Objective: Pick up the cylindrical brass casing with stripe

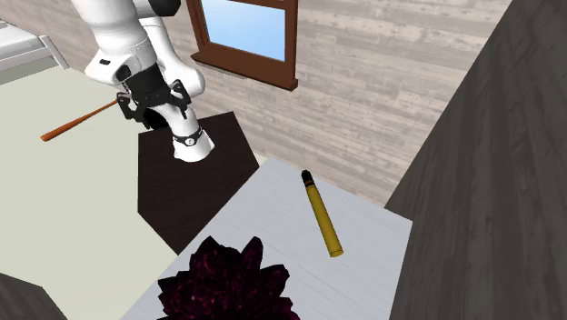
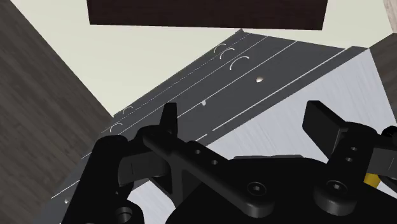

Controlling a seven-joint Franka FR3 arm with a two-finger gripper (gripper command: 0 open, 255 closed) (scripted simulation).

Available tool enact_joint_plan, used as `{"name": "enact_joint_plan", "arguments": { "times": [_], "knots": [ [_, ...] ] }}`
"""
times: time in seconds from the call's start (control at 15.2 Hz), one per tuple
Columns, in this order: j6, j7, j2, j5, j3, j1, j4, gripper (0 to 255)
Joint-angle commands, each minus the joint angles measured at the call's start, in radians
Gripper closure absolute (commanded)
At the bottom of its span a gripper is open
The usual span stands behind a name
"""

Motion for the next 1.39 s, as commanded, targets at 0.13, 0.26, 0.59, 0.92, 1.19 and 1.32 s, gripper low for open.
{"name": "enact_joint_plan", "arguments": {
  "times": [0.13,0.26,0.59,0.92,1.19,1.32],
  "knots": [
    [0.049,0.047,0.033,0.027,0.036,0.014,-0.012,0],
    [0.098,0.093,0.071,0.052,0.071,0.027,-0.018,0],
    [0.222,0.206,0.192,0.101,0.157,0.056,-0.007,0],
    [0.339,0.318,0.341,0.124,0.238,0.077,0.040,0],
    [0.421,0.413,0.476,0.118,0.297,0.087,0.103,0],
    [0.457,0.462,0.547,0.105,0.324,0.091,0.143,0]
  ]
}}
